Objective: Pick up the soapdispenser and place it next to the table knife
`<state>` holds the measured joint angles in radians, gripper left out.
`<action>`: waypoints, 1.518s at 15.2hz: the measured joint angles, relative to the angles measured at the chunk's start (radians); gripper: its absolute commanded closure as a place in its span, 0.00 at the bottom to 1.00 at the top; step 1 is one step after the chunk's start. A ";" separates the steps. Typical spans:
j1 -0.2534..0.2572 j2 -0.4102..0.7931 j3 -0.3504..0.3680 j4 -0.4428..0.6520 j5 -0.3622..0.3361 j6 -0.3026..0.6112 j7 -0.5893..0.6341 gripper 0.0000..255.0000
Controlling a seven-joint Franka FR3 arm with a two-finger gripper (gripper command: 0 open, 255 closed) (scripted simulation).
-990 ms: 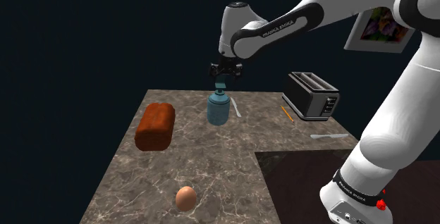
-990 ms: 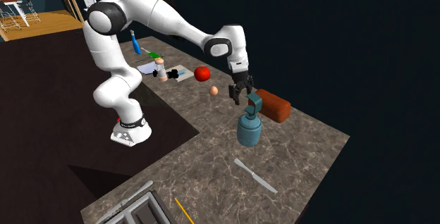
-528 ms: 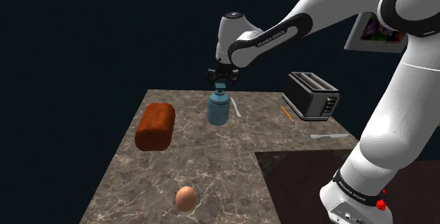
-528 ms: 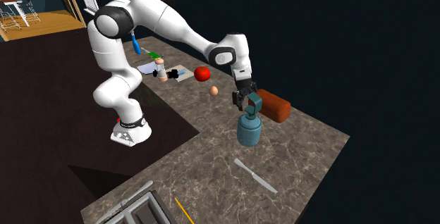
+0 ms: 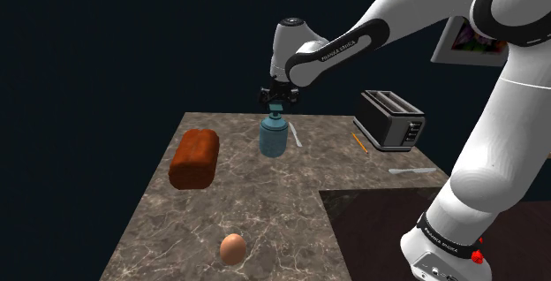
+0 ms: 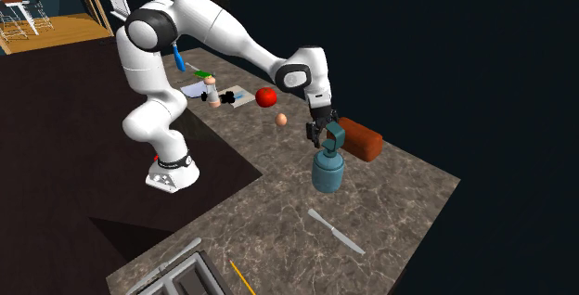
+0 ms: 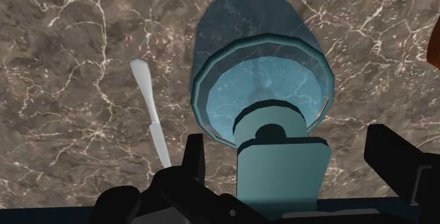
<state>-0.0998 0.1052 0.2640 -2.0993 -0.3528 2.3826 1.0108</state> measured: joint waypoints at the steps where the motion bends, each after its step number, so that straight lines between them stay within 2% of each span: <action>1: 0.000 0.000 0.000 0.000 0.000 0.000 0.000 1.00; 11: 0.000 -0.003 0.001 0.003 0.003 -0.005 -0.003 1.00; 23: -0.002 -0.071 0.008 0.079 0.065 -0.140 -0.068 1.00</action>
<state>-0.1016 0.0341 0.2718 -2.0198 -0.2874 2.2423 0.9430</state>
